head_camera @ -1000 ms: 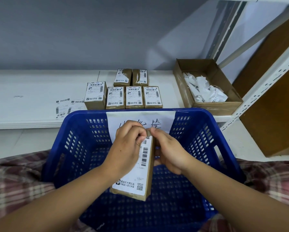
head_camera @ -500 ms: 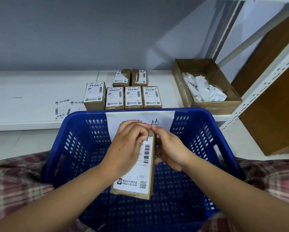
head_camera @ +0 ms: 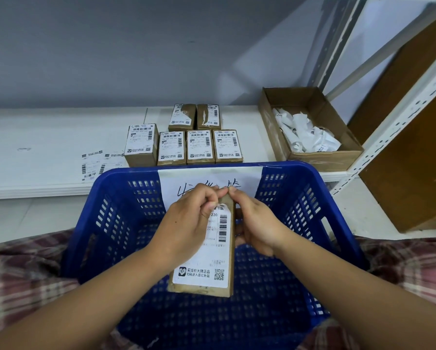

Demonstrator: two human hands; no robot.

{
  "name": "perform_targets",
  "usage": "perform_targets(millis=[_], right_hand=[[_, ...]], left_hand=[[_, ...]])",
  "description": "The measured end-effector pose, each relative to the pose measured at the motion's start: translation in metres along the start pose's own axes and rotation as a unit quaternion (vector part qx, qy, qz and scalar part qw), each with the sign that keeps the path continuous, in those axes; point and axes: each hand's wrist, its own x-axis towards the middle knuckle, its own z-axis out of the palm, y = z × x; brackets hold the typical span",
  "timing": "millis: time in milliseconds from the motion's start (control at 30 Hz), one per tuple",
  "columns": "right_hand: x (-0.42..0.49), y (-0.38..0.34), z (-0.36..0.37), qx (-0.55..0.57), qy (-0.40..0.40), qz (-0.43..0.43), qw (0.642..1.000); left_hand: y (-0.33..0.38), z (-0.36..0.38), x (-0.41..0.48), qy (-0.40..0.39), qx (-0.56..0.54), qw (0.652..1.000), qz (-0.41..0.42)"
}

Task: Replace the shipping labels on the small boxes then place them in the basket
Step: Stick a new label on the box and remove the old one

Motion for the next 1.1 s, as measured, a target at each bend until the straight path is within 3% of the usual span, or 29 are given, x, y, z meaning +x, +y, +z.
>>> perform_targets(millis=[133,267,433,800,1100], right_hand=[[-0.002,0.0,-0.002,-0.003,-0.007,0.006,1.0],[0.0,0.001,-0.003,-0.015,-0.001,0.019,1.0],[0.001,0.003,-0.003,-0.029,-0.007,0.014,0.999],[0.003,0.0,-0.004,-0.068,-0.012,-0.039,0.997],[0.004,0.001,-0.009,-0.046,-0.012,-0.021,0.999]], left_hand=[[0.003,-0.002,-0.001,-0.014,-0.016,1.0,-0.01],[0.001,-0.002,0.0,0.026,-0.009,0.999,-0.02],[-0.01,0.0,0.005,0.066,0.133,0.988,0.049],[-0.011,0.002,0.001,0.082,0.126,0.981,0.121],[-0.009,0.002,0.0,0.084,0.086,0.99,0.075]])
